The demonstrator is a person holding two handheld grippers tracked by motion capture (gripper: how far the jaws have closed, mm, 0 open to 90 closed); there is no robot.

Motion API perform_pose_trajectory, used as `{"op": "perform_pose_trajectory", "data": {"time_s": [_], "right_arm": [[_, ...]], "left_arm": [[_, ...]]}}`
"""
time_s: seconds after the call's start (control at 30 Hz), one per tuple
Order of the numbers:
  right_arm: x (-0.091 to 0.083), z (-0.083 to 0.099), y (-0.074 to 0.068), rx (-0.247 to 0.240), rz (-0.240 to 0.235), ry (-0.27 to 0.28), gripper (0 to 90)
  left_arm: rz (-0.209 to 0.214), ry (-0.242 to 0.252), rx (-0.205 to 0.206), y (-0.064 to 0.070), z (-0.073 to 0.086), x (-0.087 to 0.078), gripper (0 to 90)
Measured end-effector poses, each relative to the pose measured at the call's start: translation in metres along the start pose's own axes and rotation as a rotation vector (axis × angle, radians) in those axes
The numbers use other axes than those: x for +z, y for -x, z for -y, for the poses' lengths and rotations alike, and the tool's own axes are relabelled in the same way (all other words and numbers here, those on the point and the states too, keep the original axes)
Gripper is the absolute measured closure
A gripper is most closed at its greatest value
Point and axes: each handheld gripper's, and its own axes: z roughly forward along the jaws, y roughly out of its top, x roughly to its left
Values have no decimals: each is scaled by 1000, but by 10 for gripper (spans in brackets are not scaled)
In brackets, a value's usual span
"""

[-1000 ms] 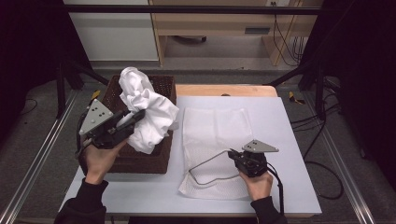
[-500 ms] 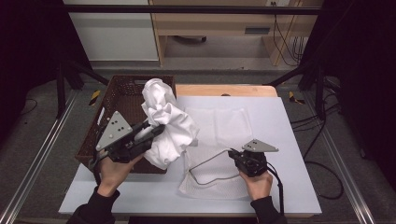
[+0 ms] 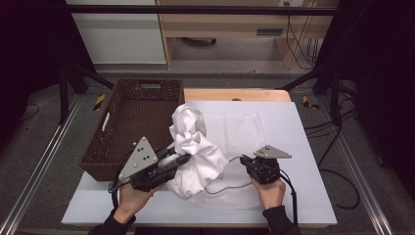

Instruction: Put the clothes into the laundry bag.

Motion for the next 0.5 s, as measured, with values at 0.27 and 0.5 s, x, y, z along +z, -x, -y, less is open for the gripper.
{"op": "perform_pose_trajectory", "data": {"time_s": [0.27, 0.5], "right_arm": [[1, 0, 1, -1, 4, 3, 878], [1, 0, 1, 5, 5, 8, 878]], "left_arm": [[82, -27, 0, 21, 10, 10, 678], [128, -78, 7, 36, 23, 23, 678]]}}
